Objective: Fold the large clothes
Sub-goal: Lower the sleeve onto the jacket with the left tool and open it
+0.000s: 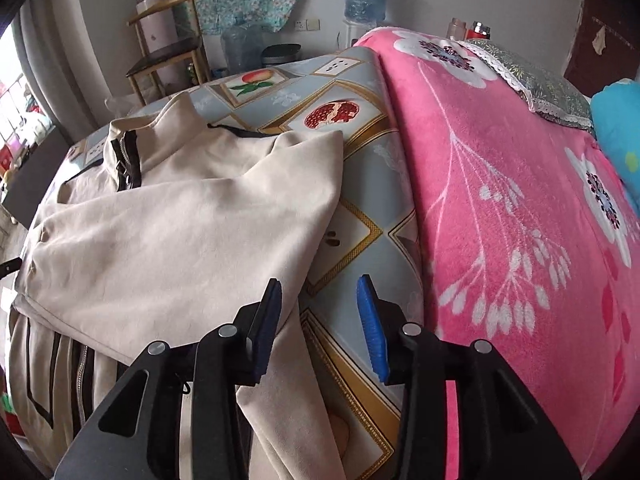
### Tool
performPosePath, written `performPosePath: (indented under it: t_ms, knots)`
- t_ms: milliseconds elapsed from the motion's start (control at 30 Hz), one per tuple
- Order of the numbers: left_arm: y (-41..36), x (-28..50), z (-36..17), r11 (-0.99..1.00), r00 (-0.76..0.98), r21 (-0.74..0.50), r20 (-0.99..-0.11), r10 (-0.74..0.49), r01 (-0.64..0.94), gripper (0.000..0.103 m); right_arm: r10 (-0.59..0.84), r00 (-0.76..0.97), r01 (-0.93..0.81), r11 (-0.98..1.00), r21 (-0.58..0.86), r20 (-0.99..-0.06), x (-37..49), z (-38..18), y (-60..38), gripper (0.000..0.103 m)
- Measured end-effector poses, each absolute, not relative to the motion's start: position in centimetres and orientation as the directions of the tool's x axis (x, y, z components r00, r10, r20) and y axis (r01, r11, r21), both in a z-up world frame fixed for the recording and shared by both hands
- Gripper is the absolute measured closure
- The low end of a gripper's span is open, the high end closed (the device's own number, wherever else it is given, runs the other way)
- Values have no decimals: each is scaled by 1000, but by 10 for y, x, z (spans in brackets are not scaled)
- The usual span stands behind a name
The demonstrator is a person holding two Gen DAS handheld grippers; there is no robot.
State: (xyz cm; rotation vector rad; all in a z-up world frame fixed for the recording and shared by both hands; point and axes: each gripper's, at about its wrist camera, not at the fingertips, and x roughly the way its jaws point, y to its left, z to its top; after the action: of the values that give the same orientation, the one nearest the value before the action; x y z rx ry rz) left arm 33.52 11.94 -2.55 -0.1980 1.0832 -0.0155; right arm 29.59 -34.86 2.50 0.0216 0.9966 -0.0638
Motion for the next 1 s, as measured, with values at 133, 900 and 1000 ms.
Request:
performPosePath:
  t_ms: [133, 900, 1000]
  knots:
    - [127, 321, 4, 979, 573, -188, -812, -114, -72, 93, 1, 565, 12, 1000, 9, -825, 291, 38, -331, 56]
    - [38, 323, -11, 969, 518, -98, -830, -205, 227, 68, 55, 513, -81, 997, 15, -857, 305, 30, -281, 51]
    - [28, 332, -15, 969, 504, -93, -840, -200, 229, 68, 19, 524, -75, 997, -23, -851, 335, 29, -277, 51]
